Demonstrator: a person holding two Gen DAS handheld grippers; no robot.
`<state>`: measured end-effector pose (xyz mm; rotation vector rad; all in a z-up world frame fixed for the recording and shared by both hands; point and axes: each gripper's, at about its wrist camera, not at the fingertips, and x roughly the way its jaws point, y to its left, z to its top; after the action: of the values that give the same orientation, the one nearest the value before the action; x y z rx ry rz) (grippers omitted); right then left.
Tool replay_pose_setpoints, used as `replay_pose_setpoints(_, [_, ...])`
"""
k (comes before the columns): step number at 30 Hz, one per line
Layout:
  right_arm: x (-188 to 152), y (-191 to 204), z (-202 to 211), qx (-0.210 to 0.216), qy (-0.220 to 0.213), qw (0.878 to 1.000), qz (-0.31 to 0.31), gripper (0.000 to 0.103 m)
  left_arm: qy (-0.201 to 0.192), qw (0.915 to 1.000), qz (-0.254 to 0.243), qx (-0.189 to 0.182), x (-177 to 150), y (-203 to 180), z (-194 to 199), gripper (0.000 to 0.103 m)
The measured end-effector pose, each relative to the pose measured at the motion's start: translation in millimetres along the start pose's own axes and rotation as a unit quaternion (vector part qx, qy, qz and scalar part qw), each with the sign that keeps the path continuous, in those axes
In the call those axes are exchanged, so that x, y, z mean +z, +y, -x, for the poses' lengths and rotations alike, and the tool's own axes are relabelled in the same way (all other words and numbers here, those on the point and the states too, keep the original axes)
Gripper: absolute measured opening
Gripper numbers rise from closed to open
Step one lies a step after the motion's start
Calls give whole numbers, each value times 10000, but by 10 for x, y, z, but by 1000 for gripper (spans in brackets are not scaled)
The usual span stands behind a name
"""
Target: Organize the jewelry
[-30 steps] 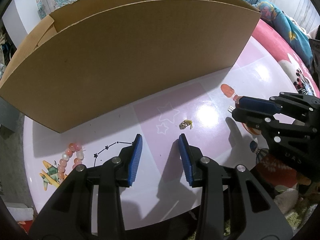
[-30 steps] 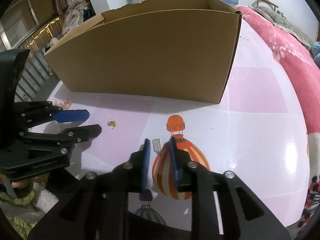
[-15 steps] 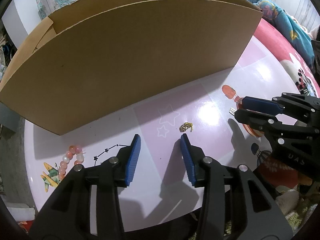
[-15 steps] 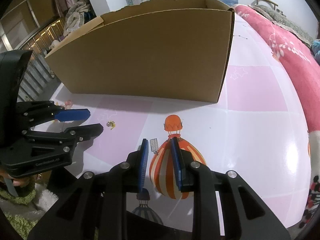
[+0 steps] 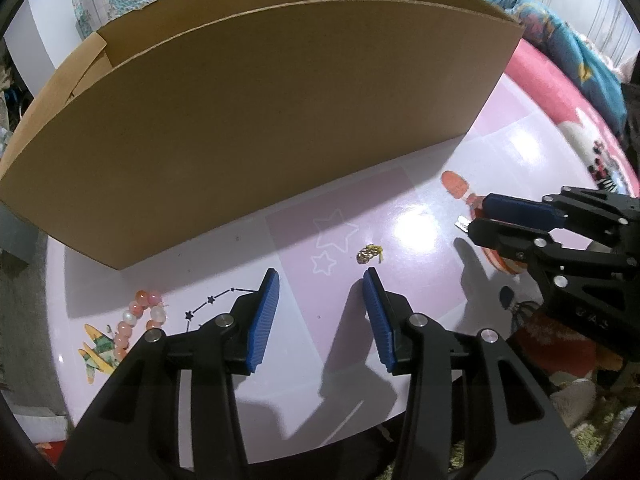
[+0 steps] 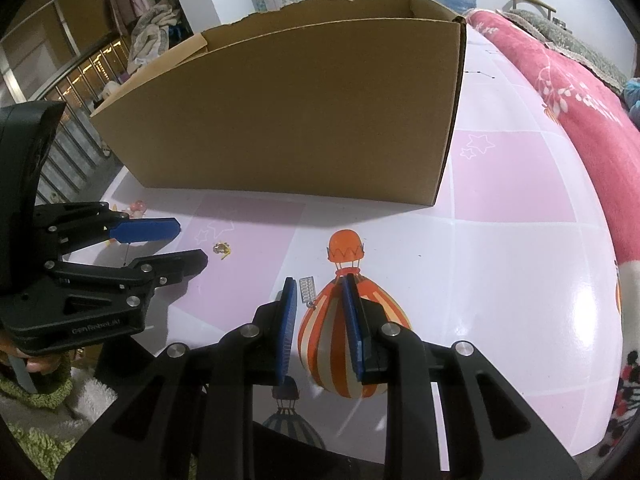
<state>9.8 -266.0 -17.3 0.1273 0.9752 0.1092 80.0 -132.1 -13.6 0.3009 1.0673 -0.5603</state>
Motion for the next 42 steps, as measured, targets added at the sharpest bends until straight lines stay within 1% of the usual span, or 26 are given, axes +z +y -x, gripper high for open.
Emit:
replay_pose_setpoints(3, [3, -7, 3, -33, -4, 10000, -3, 24, -294, 9990, 28, -331, -49, 51, 55, 42])
replay_pose_setpoints(6, [8, -1, -3, -41, -27, 10000, -32, 24, -516, 9971, -40, -557, -66, 71, 103, 42])
replay_pose_setpoints(9, [0, 1, -6, -37, -46, 10000, -29, 24, -681, 9953, -210, -659, -49, 53, 124, 41])
replay_pose_setpoints(11, [-7, -1, -7, -9, -58, 10000, -31, 24, -694, 9947, -342, -680, -33, 20, 108, 35])
replay_pose_setpoints(14, [-15, -13, -4, 17, -75, 10000, -30, 24, -602, 9951, -502, -611, 2, -33, 55, 24])
replay_pose_setpoints(15, [-16, -17, -3, 21, -79, 10000, -27, 24, -538, 9954, -548, -575, 6, -45, 22, 18])
replay_pose_setpoints(17, [-19, -29, -1, 28, -86, 10000, -6, 24, -442, 9959, -577, -533, -7, -73, -19, 13])
replay_pose_setpoints(19, [-23, -39, 2, 29, -95, 9999, -11, 24, -482, 9955, -685, -433, -35, -107, -27, 9])
replay_pose_setpoints(21, [-33, -44, 7, 51, -102, 9999, -23, 24, -501, 9946, -850, -311, -49, -149, -26, 9])
replay_pose_setpoints(23, [-35, -48, 11, 59, -111, 9999, -20, 24, -518, 9941, -909, -278, -54, -160, -23, 9])
replay_pose_setpoints(25, [-38, -46, 20, 63, -115, 9999, 6, 24, -536, 9936, -948, -285, -54, -162, -24, 3])
replay_pose_setpoints(30, [-44, -33, 49, 51, -122, 9999, 84, 24, -592, 9927, -1012, -290, -56, -167, -24, 2])
replay_pose_setpoints(36, [-37, 18, 75, 15, -128, 9997, 204, 24, -674, 9932, -858, -405, -70, -99, 27, 2])
replay_pose_setpoints(42, [-14, 147, 27, -92, -100, 9986, 503, 24, -736, 9941, -683, -400, -76, 40, 129, 2])
